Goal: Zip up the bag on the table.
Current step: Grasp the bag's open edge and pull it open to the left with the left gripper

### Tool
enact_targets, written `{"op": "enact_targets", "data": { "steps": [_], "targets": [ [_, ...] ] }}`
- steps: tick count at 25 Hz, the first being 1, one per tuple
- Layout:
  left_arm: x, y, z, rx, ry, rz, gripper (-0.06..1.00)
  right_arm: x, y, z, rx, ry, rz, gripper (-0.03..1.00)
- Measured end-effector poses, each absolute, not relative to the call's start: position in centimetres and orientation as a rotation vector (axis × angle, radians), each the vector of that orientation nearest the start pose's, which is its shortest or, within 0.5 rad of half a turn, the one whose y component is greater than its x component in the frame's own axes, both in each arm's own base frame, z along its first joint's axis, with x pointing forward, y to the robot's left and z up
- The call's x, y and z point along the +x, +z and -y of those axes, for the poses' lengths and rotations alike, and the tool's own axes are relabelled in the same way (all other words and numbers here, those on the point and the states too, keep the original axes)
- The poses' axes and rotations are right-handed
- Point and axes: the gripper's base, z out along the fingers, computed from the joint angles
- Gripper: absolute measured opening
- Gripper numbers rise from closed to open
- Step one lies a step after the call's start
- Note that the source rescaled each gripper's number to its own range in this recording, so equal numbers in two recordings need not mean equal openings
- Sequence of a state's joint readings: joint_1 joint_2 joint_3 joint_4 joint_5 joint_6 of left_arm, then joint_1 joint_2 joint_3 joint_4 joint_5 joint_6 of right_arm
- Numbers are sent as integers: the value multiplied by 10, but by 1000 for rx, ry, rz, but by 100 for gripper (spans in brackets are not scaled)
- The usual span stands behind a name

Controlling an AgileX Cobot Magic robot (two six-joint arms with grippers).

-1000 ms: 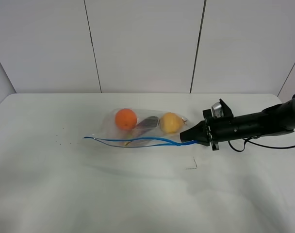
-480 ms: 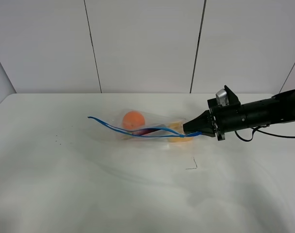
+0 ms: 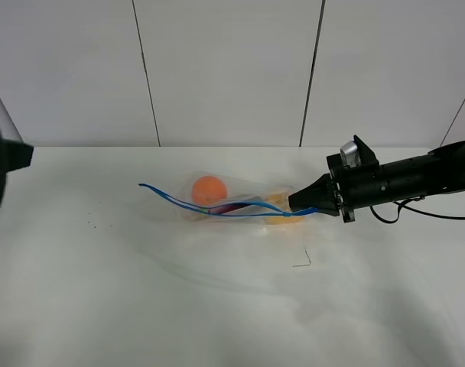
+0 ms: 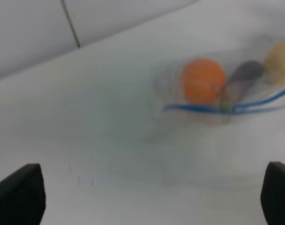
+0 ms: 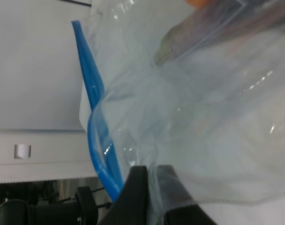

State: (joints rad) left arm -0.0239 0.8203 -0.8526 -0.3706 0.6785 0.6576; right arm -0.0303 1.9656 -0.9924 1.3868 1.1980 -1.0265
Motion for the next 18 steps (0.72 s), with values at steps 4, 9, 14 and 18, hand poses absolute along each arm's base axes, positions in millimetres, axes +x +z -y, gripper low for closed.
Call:
{"op": "enact_targets", "data": {
  "steps": [4, 9, 14, 18],
  "targets": [
    [182, 367, 52, 736, -39, -1919, 100, 331, 153, -73, -74, 1617, -2476, 0],
    [194, 344, 127, 1133, -15, -1770, 100, 331, 153, -73, -71, 1617, -2475, 0],
    [195, 294, 210, 1501, 131, -1607, 100, 331, 153, -73, -65, 1620, -2473, 0],
    [193, 269, 266, 1598, 211, -1502, 100, 331, 153, -73, -46, 1626, -2480, 0]
  ]
}}
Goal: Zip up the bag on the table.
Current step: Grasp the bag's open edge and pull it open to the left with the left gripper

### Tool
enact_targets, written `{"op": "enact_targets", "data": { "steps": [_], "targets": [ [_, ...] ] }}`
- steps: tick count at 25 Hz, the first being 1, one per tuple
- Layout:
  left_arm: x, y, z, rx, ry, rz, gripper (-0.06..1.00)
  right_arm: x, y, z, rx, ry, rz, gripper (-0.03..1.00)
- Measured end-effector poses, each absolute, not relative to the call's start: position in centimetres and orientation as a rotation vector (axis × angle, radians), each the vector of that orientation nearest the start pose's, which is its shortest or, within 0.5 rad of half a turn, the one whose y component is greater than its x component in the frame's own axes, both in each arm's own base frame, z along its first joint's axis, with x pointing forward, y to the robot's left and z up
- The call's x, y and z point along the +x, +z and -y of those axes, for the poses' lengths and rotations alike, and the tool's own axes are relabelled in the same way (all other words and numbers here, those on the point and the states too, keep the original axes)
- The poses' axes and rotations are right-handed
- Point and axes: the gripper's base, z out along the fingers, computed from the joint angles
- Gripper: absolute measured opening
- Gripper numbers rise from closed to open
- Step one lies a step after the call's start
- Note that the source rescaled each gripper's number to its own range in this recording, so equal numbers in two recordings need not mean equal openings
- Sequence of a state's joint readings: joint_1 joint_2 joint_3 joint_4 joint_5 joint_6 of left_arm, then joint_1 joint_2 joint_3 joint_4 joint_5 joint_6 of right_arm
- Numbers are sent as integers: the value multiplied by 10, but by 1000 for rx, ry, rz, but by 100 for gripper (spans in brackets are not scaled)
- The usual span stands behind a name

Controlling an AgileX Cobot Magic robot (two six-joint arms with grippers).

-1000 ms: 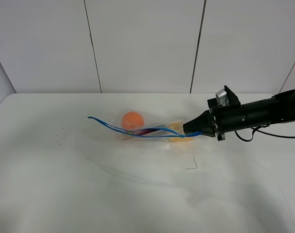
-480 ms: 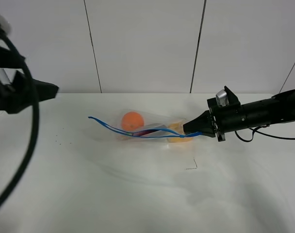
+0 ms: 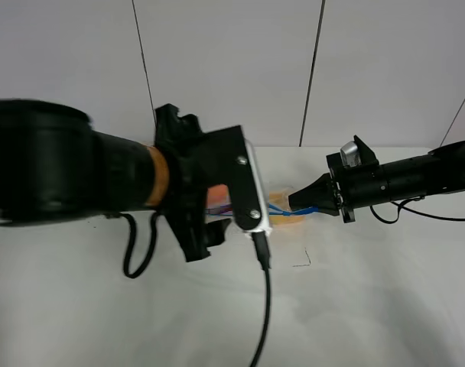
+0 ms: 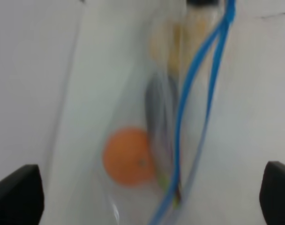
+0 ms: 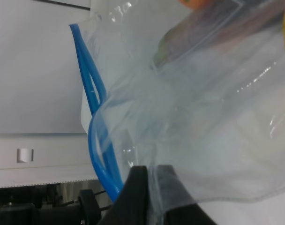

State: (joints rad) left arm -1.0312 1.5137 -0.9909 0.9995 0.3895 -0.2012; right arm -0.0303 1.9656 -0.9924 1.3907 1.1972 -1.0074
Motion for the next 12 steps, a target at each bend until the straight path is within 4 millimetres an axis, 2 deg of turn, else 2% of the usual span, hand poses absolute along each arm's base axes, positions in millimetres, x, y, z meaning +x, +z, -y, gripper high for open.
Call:
{"op": "enact_targets", "data": {
  "steps": [5, 8, 12],
  "targets": [
    [191, 245, 319, 1688, 292, -1361, 99, 331, 153, -73, -37, 1629, -2483, 0],
    [196, 231, 336, 1715, 350, -1346, 96, 331, 153, -73, -35, 1629, -2483, 0],
    [203, 216, 349, 1742, 392, -1335, 94, 332, 154, -74, -23, 1636, -2476, 0]
  ]
}}
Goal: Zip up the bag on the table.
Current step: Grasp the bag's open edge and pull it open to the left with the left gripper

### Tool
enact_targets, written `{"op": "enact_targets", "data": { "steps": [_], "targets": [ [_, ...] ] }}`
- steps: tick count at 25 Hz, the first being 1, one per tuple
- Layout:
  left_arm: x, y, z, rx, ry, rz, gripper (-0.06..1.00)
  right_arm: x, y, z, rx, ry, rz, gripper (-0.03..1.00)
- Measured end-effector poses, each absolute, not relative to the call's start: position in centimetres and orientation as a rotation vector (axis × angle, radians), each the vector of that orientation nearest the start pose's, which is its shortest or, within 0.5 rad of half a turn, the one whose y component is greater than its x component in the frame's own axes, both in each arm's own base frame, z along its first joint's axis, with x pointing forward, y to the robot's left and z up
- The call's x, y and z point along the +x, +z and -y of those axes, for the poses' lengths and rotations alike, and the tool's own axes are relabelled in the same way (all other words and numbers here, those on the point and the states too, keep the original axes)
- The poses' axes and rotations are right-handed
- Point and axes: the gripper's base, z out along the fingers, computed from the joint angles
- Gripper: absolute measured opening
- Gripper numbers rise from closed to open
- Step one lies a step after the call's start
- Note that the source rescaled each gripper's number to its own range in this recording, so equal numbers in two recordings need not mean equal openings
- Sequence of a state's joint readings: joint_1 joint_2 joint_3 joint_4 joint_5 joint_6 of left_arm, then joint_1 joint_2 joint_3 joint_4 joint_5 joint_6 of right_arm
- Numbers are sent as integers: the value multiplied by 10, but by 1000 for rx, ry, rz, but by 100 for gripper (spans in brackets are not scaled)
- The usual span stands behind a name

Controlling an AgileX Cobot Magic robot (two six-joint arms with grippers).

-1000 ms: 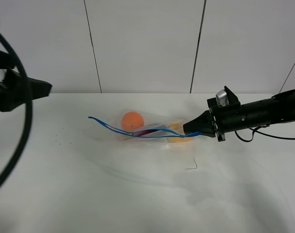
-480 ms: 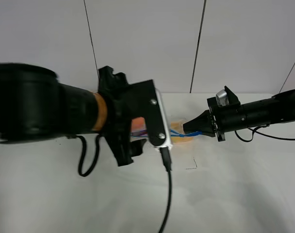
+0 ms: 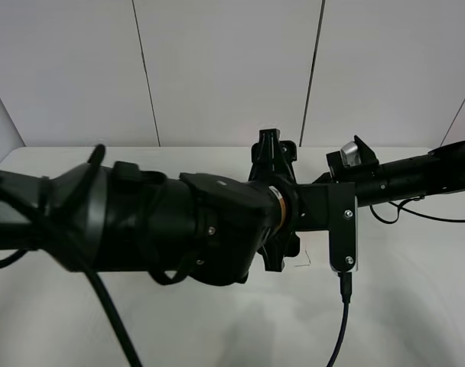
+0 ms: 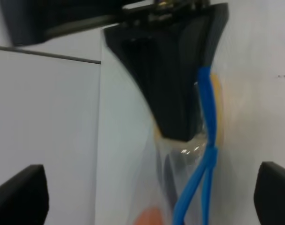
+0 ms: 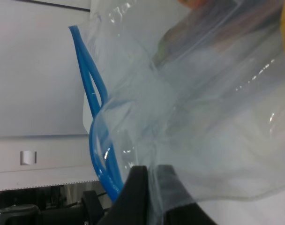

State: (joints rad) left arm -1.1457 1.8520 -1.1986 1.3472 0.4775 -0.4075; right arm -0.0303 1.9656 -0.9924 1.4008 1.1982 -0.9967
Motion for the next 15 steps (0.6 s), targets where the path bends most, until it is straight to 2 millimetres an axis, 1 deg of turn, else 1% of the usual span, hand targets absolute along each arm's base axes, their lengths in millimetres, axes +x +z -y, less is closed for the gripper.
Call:
{"op": "enact_targets", "data": {
  "steps": [3, 5, 11, 15],
  "targets": [
    [207, 199, 353, 1782, 450, -1330, 90, 332, 154, -74, -15, 1642, -2474, 0],
    [208, 191, 354, 1787, 465, -1346, 86, 332, 154, -74, -12, 1645, -2472, 0],
    [209, 189, 355, 1775, 457, -1353, 82, 333, 155, -74, -4, 1648, -2468, 0],
    [209, 190, 355, 1774, 464, -1336, 70, 333, 155, -74, 2, 1651, -2464, 0]
  ]
}}
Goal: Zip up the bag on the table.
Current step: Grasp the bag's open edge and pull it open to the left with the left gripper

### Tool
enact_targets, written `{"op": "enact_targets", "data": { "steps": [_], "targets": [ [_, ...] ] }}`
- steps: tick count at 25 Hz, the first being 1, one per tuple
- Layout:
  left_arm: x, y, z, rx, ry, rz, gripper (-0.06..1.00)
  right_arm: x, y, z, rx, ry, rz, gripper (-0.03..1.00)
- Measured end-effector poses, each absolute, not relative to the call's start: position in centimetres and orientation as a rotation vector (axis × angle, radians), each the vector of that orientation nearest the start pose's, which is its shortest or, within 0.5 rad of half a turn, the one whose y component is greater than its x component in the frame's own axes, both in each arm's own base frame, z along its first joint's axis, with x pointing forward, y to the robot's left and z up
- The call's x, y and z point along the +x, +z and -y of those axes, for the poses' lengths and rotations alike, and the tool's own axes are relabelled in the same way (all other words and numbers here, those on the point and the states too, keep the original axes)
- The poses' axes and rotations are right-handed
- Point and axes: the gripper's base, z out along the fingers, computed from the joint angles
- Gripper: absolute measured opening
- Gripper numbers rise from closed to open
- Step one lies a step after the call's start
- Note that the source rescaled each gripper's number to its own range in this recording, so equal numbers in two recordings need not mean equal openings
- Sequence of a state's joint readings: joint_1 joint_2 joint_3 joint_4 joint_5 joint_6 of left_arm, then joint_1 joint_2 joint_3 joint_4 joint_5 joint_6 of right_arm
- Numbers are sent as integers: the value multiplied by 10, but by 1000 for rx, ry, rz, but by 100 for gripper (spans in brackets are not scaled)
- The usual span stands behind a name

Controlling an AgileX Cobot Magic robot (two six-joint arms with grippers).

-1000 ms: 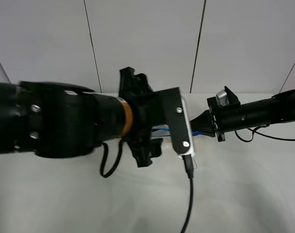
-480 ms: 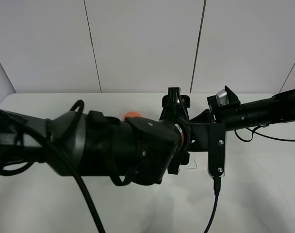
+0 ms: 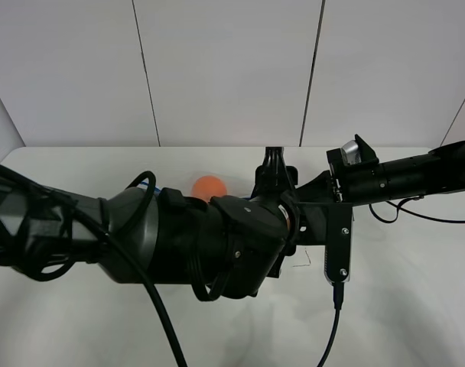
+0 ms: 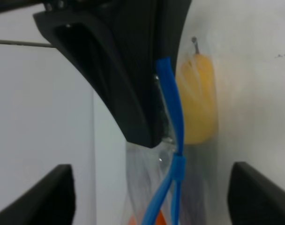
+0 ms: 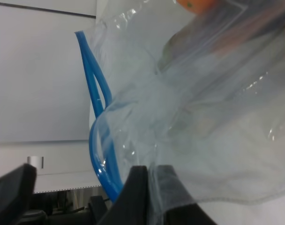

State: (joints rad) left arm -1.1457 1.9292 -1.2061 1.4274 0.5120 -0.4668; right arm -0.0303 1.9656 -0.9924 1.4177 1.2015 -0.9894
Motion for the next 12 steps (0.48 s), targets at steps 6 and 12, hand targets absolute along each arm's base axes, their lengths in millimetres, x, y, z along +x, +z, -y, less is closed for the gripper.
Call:
{"op": "enact_targets", "data": {
  "steps": [6, 12],
  "targets": [
    [210, 189, 356, 1790, 482, -1302, 63, 333, 155, -74, 4, 1652, -2461, 0],
    [210, 183, 357, 1802, 485, -1305, 61, 333, 155, -74, 5, 1654, -2460, 0]
  ]
}}
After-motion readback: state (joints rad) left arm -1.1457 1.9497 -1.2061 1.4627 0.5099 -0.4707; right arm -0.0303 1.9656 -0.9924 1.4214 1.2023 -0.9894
